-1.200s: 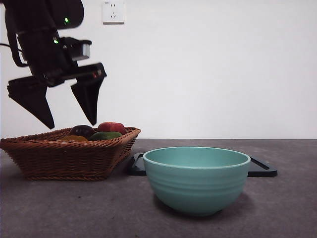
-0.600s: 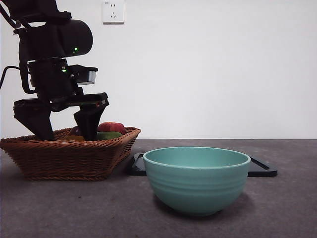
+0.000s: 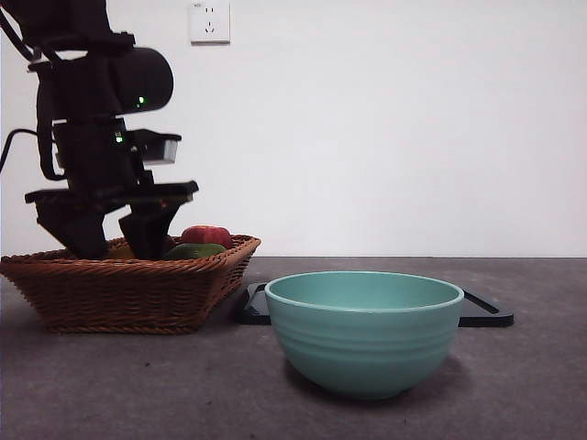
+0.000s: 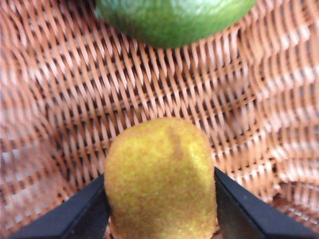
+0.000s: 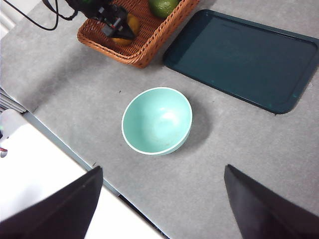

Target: Pick up the wifruite, put it on the bowl, pick up the plate, put it on desk

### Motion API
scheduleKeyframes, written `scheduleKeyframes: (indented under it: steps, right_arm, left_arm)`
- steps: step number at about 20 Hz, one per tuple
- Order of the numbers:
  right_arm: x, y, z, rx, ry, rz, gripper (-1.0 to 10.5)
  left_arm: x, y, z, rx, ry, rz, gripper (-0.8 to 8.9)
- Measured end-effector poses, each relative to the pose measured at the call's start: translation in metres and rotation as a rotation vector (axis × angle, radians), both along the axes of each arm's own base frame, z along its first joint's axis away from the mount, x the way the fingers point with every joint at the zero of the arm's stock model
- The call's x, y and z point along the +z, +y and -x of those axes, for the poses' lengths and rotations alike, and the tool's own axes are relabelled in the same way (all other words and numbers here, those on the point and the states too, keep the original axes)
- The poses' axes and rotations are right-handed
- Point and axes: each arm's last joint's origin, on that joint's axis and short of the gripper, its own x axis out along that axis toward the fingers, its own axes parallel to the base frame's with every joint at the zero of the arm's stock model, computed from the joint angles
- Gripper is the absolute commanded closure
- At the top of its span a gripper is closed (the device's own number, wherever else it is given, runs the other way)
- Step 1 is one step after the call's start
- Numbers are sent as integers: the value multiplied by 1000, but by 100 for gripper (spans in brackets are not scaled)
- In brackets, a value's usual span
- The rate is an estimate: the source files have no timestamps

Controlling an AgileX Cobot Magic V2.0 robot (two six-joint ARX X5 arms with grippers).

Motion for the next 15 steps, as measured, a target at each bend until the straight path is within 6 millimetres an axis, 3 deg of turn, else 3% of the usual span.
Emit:
scheduleKeyframes:
  steps: [4, 8, 11, 15]
  right_arm:
    - [0, 0, 0, 0, 0, 0, 557]
    - [0, 0, 0, 0, 0, 0, 557]
    - [0, 0, 0, 0, 0, 0, 557]
    - [0, 0, 0, -2, 1, -2, 557]
  left_arm:
    - [45, 1, 21, -31, -100, 68, 574]
    - [89, -19, 61, -183, -153, 249, 574]
    - [101, -48, 90, -322, -151, 311, 574]
    - [95, -92, 123, -502, -105, 317, 574]
